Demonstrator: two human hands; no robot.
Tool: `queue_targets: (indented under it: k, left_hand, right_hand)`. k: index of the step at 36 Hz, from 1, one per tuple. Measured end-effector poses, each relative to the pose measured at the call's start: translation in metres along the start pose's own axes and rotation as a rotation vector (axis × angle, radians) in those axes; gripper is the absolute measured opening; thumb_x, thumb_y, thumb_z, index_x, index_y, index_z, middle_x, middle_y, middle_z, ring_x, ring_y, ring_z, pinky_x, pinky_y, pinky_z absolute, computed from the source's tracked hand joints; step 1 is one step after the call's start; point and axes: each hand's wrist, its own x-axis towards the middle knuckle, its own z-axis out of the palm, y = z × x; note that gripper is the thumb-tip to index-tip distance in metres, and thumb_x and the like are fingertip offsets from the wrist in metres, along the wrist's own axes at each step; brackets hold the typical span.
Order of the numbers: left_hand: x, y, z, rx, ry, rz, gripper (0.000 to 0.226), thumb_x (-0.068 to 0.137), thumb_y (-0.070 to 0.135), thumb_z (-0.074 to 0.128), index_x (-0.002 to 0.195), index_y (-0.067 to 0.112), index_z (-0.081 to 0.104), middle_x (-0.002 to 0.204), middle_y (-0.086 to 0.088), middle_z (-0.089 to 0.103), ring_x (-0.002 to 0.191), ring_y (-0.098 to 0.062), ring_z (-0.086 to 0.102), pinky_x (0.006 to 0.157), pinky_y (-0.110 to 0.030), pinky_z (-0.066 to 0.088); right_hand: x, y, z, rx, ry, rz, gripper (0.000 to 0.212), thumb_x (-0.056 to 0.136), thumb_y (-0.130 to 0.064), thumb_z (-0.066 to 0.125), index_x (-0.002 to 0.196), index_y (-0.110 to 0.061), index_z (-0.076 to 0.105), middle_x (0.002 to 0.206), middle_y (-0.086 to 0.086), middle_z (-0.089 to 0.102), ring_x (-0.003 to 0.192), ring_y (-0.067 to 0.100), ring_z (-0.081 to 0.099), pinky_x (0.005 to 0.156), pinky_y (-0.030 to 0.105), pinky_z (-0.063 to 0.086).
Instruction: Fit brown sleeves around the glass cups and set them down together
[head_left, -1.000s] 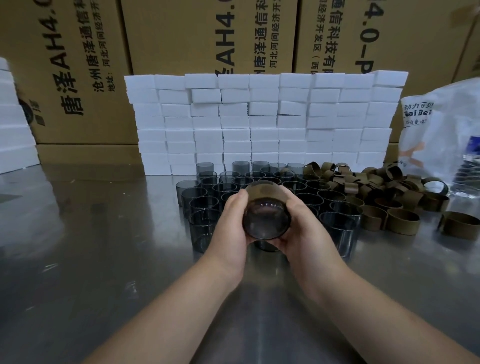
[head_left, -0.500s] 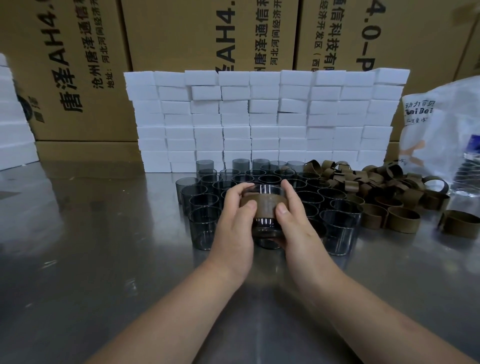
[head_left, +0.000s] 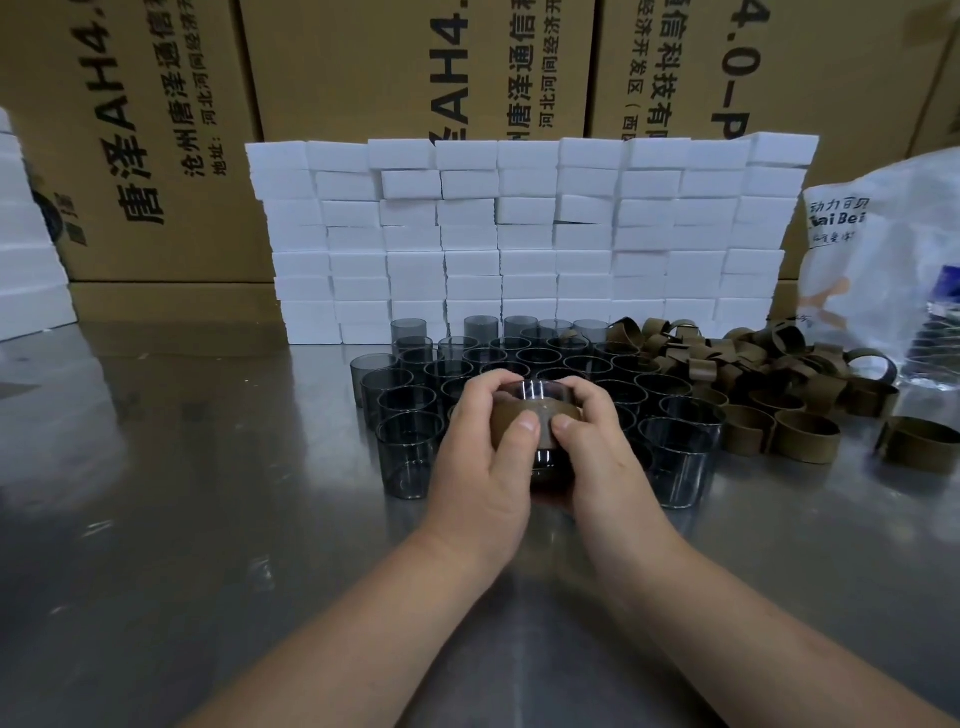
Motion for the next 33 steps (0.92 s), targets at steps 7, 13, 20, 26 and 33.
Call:
queue_targets:
  k: [7, 13, 20, 26, 33]
  left_hand:
    - [0.0009, -0.0029, -0.0020, 0.018, 0.018, -0.016, 0.015, 0.076, 0.032, 0.039, 0.088, 0.034, 0.047, 0.087, 0.010, 0.055, 0.078, 0.005, 0.050, 0.068, -0.007, 0.038]
    - [0.0014, -0.0043, -0.0027, 0.052, 0.024, 0.013, 0.022, 0.072, 0.044, 0.037, 0.085, 0.029, 0.046, 0.078, 0.009, 0.052, 0.071, -0.001, 0.047, 0.065, -0.016, 0.039]
    - [0.0017, -0.0048, -0.0042, 0.060, 0.018, 0.022, 0.014, 0.076, 0.039, 0.039, 0.081, 0.027, 0.045, 0.074, 0.009, 0.050, 0.069, -0.005, 0.046, 0.064, -0.020, 0.038]
    - [0.0015, -0.0052, -0.0061, 0.070, 0.008, 0.069, 0.025, 0.070, 0.047, 0.034, 0.078, 0.025, 0.043, 0.067, 0.010, 0.046, 0.063, -0.005, 0.043, 0.059, -0.019, 0.035]
    - [0.0022, -0.0049, -0.0068, 0.079, 0.007, 0.094, 0.031, 0.072, 0.046, 0.033, 0.078, 0.017, 0.043, 0.067, 0.005, 0.045, 0.064, -0.011, 0.042, 0.061, -0.029, 0.036]
  right_hand:
    - [-0.0020, -0.0018, 0.0031, -0.112, -0.007, -0.042, 0.031, 0.075, -0.048, 0.041, 0.104, -0.039, 0.047, 0.105, -0.004, 0.062, 0.103, 0.016, 0.060, 0.095, 0.049, 0.047]
    - [-0.0025, -0.0018, 0.0041, -0.140, -0.003, -0.049, 0.033, 0.077, -0.046, 0.039, 0.106, -0.033, 0.045, 0.105, 0.004, 0.061, 0.102, 0.023, 0.060, 0.092, 0.051, 0.046]
    - [-0.0023, 0.0001, 0.0045, -0.159, 0.004, -0.074, 0.037, 0.078, -0.047, 0.039, 0.109, -0.028, 0.045, 0.099, 0.002, 0.061, 0.097, 0.021, 0.060, 0.090, 0.048, 0.048]
    - [-0.0032, 0.0005, 0.0031, -0.192, -0.002, -0.089, 0.032, 0.078, -0.048, 0.036, 0.105, -0.032, 0.044, 0.094, -0.006, 0.058, 0.086, 0.006, 0.056, 0.081, 0.029, 0.048]
    - [-0.0049, 0.0001, 0.0021, -0.200, 0.000, -0.109, 0.011, 0.096, -0.037, 0.038, 0.096, -0.029, 0.045, 0.083, -0.008, 0.053, 0.070, -0.003, 0.049, 0.069, 0.019, 0.043]
